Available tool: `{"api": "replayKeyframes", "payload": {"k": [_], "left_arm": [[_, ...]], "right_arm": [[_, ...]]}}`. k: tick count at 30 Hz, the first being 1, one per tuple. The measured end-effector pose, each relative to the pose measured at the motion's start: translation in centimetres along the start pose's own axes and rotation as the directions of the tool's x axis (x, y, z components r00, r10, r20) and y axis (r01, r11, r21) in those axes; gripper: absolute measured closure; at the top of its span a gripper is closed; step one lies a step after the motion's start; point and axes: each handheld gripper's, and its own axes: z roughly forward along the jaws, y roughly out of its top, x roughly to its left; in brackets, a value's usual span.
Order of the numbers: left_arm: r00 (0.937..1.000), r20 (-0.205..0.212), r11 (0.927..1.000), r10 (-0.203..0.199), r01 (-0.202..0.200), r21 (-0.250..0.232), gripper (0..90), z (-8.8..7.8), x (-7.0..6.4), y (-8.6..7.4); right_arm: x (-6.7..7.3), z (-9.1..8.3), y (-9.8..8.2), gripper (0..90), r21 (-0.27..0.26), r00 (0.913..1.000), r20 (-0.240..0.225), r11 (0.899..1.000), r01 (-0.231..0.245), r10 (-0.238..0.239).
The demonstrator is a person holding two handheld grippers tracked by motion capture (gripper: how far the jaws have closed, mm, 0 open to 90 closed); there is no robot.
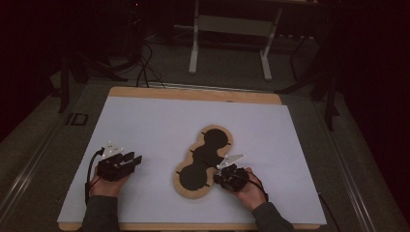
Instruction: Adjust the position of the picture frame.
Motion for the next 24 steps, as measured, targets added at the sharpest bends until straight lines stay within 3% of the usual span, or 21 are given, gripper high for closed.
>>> {"api": "replayKeyframes", "payload": {"k": [4, 11, 15, 24], "left_arm": [[0.9999, 0.003, 0.9999, 0.013, -0.013, -0.008, 63.0, 0.0, -0.5, 0.1], [0.9963, -0.014, 0.9963, 0.085, -0.085, 0.014, 62.2, 0.4, -1.8, 0.3], [0.993, -0.003, 0.9927, 0.118, -0.118, 0.028, 62.8, 0.7, -2.3, 0.3], [0.9911, 0.014, 0.9901, 0.132, -0.133, 0.046, 63.0, 1.0, -2.6, 0.2]], "right_arm": [[1.0, 1.0, 0.9, 90.0, -0.029, 0.9999, -0.006, 1.0, 0.011, -0.011], [2.6, 3.0, 2.8, 90.0, -0.068, 0.9999, 0.006, 0.998, 0.015, -0.015], [3.4, 4.2, 4.1, 90.0, -0.079, 0.9999, 0.013, 0.997, 0.012, -0.011], [4.2, 5.6, 5.8, 90.0, -0.088, 0.9995, 0.03, 0.996, 0.014, -0.011]]}}
